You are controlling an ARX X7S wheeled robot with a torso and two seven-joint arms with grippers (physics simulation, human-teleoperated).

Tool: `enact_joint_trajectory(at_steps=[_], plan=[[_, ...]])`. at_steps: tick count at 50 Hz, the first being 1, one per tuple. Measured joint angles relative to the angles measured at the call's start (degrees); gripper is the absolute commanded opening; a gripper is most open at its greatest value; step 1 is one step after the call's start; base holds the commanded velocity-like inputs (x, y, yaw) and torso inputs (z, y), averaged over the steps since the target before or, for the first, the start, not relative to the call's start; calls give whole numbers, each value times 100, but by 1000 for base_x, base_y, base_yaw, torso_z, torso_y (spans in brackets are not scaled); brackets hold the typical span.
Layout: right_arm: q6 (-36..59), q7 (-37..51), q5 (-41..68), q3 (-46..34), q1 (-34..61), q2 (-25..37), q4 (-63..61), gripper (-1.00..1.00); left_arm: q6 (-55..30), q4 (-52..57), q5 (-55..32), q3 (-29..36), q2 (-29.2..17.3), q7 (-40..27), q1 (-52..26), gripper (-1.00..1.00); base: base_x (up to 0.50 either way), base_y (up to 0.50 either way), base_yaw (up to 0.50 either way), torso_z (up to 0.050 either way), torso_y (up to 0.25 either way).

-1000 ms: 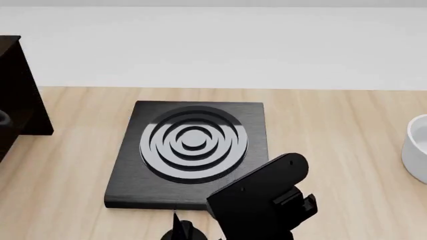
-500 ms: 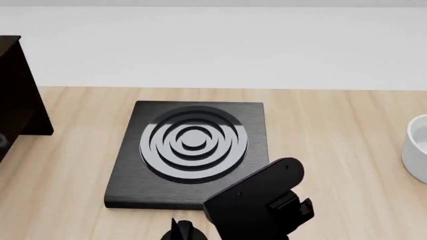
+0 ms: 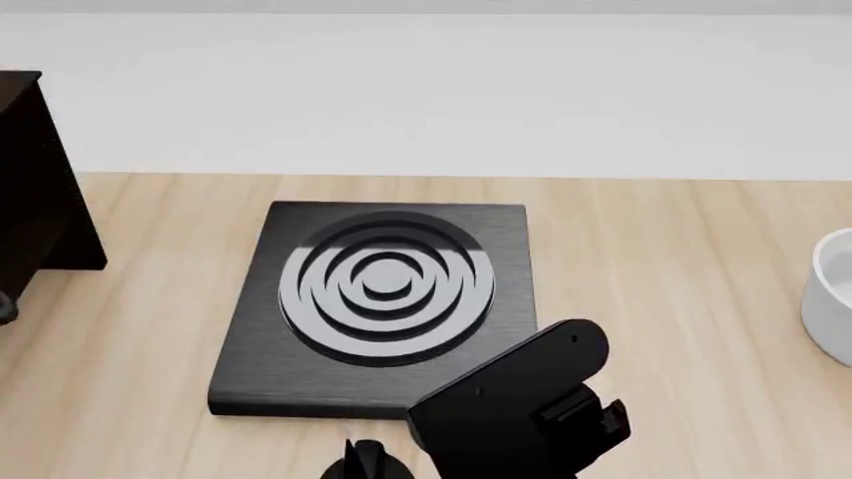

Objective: Put the frying pan on the cabinet shelf.

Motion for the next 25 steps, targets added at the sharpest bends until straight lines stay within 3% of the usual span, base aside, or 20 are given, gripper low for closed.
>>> enact_joint_trajectory(at_steps=[3, 4, 25], plan=[[-10, 3, 2, -1, -10, 14, -4, 100, 14, 7, -14, -3, 3, 24, 18, -100, 0, 0, 1, 0, 3], [-14, 5, 2, -2, -13, 18, -5, 100, 20, 10, -22, -2, 3, 30, 23, 100, 0, 0, 0, 0, 0], [-108, 19, -46, -56, -113, 64, -19, 100, 25, 337, -168, -6, -10, 23, 117, 100, 0, 0, 0, 0, 0]])
